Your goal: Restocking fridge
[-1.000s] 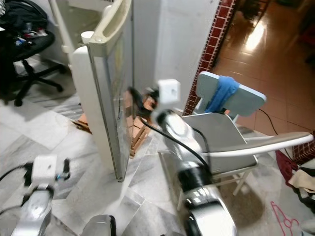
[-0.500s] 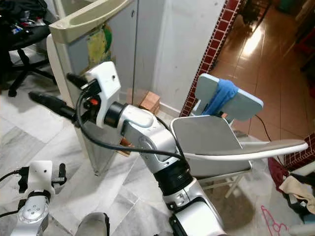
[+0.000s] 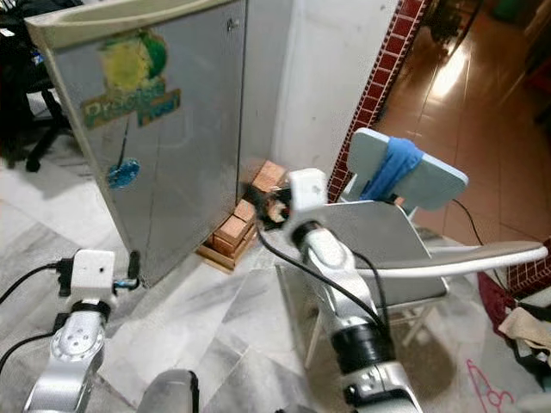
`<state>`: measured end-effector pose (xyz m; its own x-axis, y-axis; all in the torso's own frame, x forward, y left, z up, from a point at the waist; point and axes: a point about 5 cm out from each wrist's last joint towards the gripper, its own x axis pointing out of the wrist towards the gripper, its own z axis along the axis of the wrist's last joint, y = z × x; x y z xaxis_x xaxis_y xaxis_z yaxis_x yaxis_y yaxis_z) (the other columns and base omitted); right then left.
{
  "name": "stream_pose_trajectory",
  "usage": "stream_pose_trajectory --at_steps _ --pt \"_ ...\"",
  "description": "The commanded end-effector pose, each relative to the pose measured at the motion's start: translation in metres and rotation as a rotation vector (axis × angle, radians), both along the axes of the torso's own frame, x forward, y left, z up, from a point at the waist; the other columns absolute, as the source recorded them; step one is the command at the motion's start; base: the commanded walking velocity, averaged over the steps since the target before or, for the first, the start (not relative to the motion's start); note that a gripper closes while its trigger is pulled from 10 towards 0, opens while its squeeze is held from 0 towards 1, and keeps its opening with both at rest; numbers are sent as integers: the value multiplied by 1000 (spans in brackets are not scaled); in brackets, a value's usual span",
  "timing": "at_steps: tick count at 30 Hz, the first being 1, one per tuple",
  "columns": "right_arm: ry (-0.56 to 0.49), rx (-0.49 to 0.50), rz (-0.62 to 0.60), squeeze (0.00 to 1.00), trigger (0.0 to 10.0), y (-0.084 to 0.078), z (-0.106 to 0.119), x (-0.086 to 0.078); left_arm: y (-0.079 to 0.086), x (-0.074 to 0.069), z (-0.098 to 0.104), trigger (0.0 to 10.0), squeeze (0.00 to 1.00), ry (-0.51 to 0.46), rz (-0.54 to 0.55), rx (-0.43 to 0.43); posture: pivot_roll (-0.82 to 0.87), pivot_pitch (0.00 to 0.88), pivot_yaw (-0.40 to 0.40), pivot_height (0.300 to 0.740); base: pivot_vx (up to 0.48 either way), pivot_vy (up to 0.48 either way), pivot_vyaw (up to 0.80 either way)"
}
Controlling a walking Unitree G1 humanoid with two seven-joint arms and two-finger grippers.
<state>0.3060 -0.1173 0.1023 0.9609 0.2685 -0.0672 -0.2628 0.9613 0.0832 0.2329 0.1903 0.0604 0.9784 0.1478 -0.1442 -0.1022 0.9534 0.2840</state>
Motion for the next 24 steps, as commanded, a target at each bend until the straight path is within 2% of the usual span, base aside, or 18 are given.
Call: stream_pose_trajectory --at_steps 1,2,4,7,9,17,24 --pt "-72 8 -9 0 10000 -3 6 -3 -2 1 10 10000 0 -49 -19 0 142 28 -48 740 0 480 0" --pt "-75 8 -28 0 10000 -5 5 -5 -3 0 11 10000 0 -57 -23 -5 142 28 -48 740 0 480 0" --pt "-89 -56 -106 0 10000 -17 0 -6 -12 3 11 10000 0 -70 -39 -40 135 0 -49 740 0 480 0" --pt "-77 -40 -98 0 10000 -19 -2 -8 -16 4 12 10000 0 -78 -50 -48 133 0 -50 740 0 480 0" --pt "-94 -21 -133 0 10000 -28 -4 -11 -22 8 12 10000 0 -74 -74 -58 124 0 -51 740 0 480 0" --pt "-109 -17 -145 0 10000 -31 -4 -7 -23 18 13 10000 0 -85 -79 -79 96 0 -40 740 0 480 0" --pt "-116 -25 -125 0 10000 -28 -5 -5 -27 19 9 10000 0 -82 -96 -107 89 0 -42 740 0 480 -773"
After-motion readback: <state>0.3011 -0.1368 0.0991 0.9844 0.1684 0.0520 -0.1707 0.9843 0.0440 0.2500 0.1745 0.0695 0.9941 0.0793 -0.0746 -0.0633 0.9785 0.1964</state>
